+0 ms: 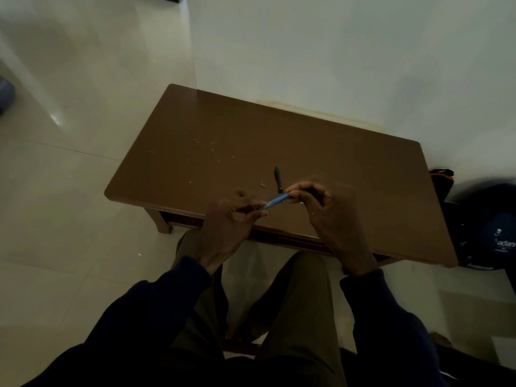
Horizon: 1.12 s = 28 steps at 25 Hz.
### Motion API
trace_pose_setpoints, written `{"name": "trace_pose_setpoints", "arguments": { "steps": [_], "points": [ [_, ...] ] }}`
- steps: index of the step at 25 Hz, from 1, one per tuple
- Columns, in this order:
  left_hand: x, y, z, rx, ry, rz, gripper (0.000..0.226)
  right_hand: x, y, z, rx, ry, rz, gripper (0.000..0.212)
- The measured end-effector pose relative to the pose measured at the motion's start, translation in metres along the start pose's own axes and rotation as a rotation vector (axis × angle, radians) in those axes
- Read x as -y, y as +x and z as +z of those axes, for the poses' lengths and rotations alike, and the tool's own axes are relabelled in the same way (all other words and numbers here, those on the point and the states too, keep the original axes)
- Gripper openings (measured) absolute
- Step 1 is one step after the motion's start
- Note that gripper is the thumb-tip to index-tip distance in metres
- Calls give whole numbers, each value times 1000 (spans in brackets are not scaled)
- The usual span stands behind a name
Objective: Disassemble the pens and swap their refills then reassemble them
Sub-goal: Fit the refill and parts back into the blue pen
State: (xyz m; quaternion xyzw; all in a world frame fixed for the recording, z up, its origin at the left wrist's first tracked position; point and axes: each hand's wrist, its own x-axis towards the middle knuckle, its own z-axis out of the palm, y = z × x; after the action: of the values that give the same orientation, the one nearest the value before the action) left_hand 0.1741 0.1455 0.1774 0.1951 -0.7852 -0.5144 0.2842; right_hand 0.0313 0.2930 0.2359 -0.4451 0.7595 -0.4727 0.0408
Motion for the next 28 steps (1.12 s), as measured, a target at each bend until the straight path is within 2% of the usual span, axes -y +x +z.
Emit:
{"name": "trace_pose_setpoints", "arguments": {
  "steps": [7,13,16,19,24,28],
  "points": [
    [0,-1,0,-13,27,5,22,-4,-3,10,-45,179,121,8],
    [-5,-3,1,76,-16,-54,31,-4,-2,12,-47,218,126,7],
    [-8,-2,2,63,-63,-108,32,-3,-2,14,-18,232,120,6],
    [-8,-1,0,33,-131,-179,28,-3,-7,15,-86,465,219,7],
    [-6,0,2,9,-224,-228,27,-6,-19,13,-202,1042,470,22],
    [-9,0,3,64,-248,-192,31,-2,-24,25,-215,1216,570,16]
  ]
}}
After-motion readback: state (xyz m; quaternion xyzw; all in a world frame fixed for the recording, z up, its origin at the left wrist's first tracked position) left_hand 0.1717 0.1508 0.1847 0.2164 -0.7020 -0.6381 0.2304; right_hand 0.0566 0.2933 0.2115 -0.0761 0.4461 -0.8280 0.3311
